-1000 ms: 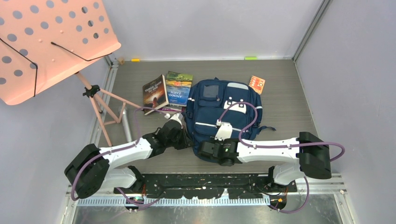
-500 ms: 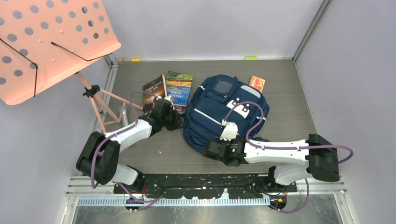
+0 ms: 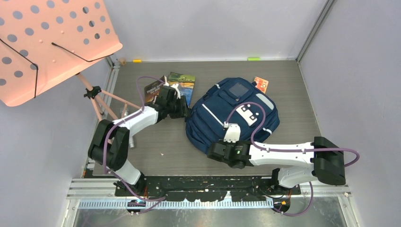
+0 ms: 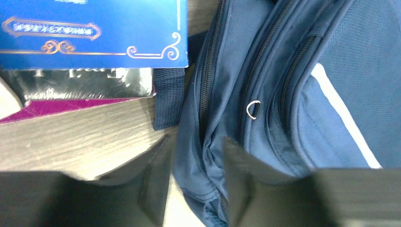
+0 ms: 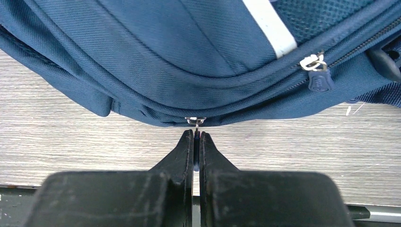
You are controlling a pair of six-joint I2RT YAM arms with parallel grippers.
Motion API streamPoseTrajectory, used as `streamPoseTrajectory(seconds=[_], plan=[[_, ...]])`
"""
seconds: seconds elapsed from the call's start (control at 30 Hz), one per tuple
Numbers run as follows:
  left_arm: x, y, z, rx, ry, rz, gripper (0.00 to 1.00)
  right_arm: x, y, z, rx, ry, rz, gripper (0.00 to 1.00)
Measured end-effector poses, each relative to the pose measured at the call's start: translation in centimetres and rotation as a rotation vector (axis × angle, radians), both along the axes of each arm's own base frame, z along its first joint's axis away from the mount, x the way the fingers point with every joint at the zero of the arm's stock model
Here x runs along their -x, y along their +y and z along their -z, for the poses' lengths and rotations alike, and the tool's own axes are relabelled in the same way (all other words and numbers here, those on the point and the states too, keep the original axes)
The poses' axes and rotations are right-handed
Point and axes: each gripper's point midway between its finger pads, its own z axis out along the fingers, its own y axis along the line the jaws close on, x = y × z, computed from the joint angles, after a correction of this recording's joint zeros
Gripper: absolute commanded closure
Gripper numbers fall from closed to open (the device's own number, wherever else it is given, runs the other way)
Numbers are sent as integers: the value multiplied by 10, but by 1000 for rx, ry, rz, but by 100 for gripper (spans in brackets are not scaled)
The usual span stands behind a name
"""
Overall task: Pack the student bag
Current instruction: Zip the student bag at the center of the board.
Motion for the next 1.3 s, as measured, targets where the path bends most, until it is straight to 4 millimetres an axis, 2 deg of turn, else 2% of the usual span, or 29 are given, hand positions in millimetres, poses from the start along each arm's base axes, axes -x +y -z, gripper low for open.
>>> streamPoseTrajectory(seconds=[0.03,0.1,0.2,0.23,0.33,0.43,0.57,0.67,0.8,1.0,1.17,1.3], plan=[[-1,2,-2,-4,-9,1,34,0,1,0,6,-1,-7,100],[1,7,-13,2,-21,-14,27,-1,4,0,22,-1,-27,100],[15,14,-36,27,-69,-27,24,-3,10,2,36,2,-54,100],[25,17,-47,43,-93,-33,24,-3,13,3,39,3,-61,100],[52,21,-60,88,-121,-41,24,-5,18,7,52,9,-78,100],[80,23,-48,119,-83,-58,24,-6,23,10,64,13,-92,100],[122,24,-8,135,43,-85,22,-6,29,9,60,12,-109,100],[142,19,12,155,111,-102,21,-7,33,9,49,14,-117,100],[150,8,18,201,146,-118,19,-6,38,10,39,17,-123,100],[138,-12,16,275,141,-135,17,-6,39,10,34,18,-128,100],[137,-23,29,277,173,-130,33,-6,39,10,35,18,-129,100],[136,-30,32,291,176,-123,66,-6,39,10,35,18,-129,100]])
